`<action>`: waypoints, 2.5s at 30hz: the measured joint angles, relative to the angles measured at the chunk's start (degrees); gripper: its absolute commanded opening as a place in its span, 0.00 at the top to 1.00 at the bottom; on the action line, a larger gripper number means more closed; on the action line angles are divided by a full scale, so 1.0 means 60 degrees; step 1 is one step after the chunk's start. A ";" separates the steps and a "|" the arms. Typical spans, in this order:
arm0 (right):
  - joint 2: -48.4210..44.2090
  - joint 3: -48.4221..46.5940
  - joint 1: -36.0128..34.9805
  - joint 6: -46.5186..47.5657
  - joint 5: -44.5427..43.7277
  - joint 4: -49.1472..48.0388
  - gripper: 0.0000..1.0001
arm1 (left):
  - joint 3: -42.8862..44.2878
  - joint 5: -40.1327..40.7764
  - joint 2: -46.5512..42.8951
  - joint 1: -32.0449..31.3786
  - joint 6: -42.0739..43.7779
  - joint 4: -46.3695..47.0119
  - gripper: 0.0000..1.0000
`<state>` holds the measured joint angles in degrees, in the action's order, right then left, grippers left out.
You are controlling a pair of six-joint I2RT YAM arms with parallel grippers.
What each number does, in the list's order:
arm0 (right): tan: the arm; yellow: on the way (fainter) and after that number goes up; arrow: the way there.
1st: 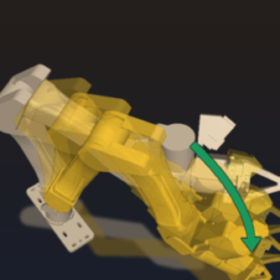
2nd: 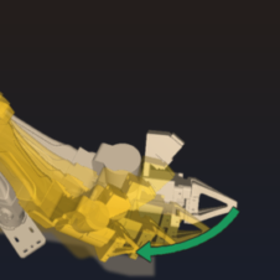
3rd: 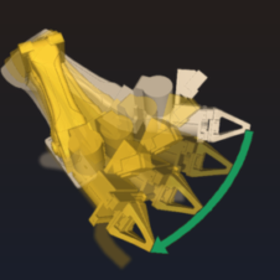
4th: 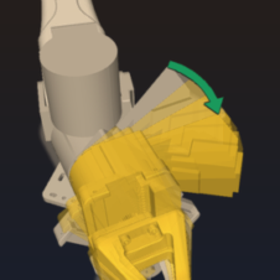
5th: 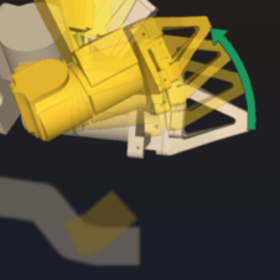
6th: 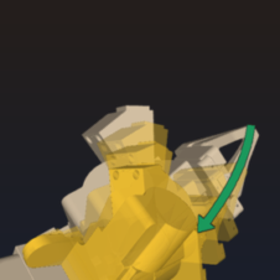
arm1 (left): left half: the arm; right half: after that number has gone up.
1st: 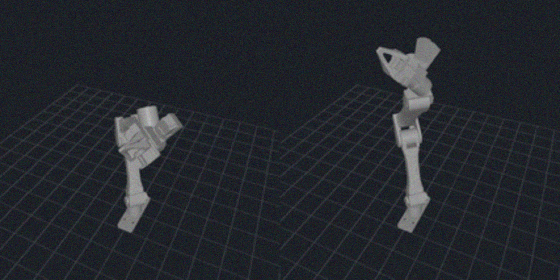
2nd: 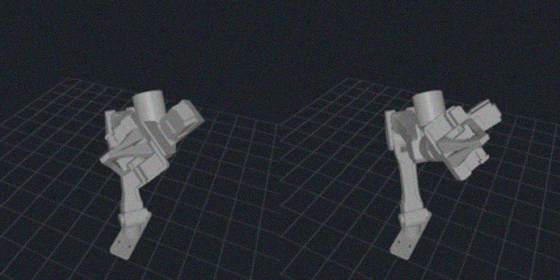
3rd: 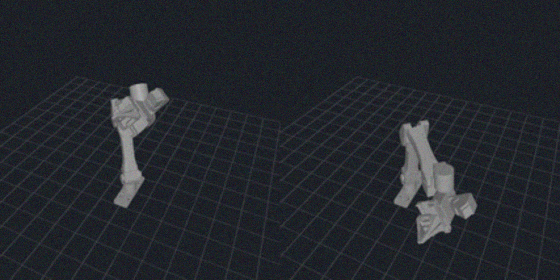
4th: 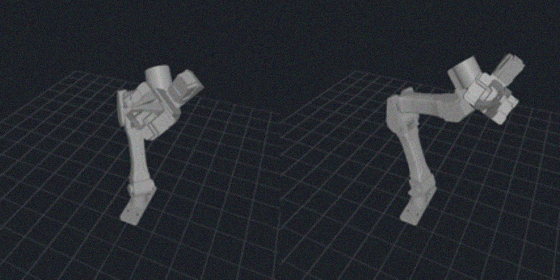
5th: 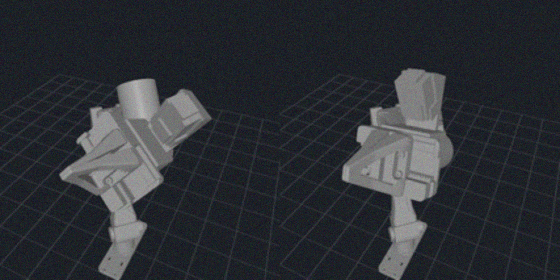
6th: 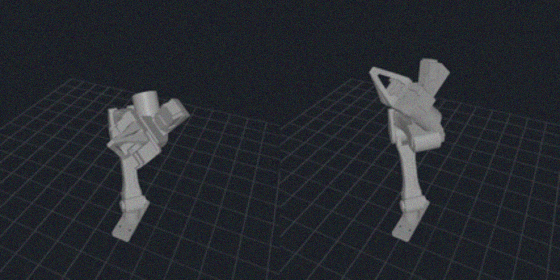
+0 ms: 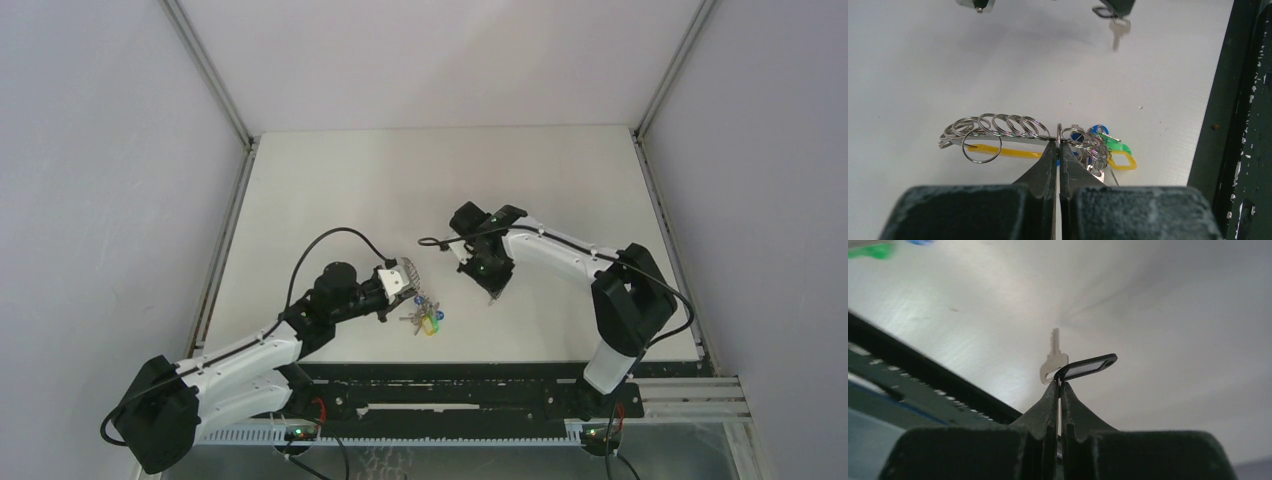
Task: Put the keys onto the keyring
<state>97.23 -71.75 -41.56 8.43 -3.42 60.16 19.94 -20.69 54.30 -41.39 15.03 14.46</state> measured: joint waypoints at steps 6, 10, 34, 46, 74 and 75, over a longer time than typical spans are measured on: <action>-0.0361 0.0419 0.1035 0.0510 0.4721 -0.1031 1.00 | 0.0000 0.0007 -0.0018 0.0000 -0.0007 -0.0004 1.00; -0.0583 0.1067 0.2055 0.0455 0.6819 -0.1836 1.00 | 0.0000 0.0007 -0.0124 0.0000 -0.0011 0.0047 1.00; 0.0685 0.1413 0.2273 -0.0936 0.3060 -0.2466 1.00 | 0.0000 0.0178 -0.0124 0.0000 -0.0011 0.0124 1.00; -0.3045 0.2404 0.0565 0.0004 0.1045 -0.4218 1.00 | 0.0000 0.0255 -0.0270 -0.0004 -0.0011 0.0153 1.00; -0.6116 0.4907 0.0401 0.3541 0.5362 -0.8113 1.00 | 0.0619 -0.0940 -0.0106 -0.0015 0.1719 -0.0244 1.00; -0.6116 0.4903 0.0397 0.3577 0.5479 -0.8113 1.00 | 0.0637 -0.1013 -0.0084 -0.0015 0.1778 -0.0259 1.00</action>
<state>60.53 -42.33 -39.18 29.89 29.45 11.49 23.77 -26.76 53.80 -41.47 25.69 12.91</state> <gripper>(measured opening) 0.002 0.011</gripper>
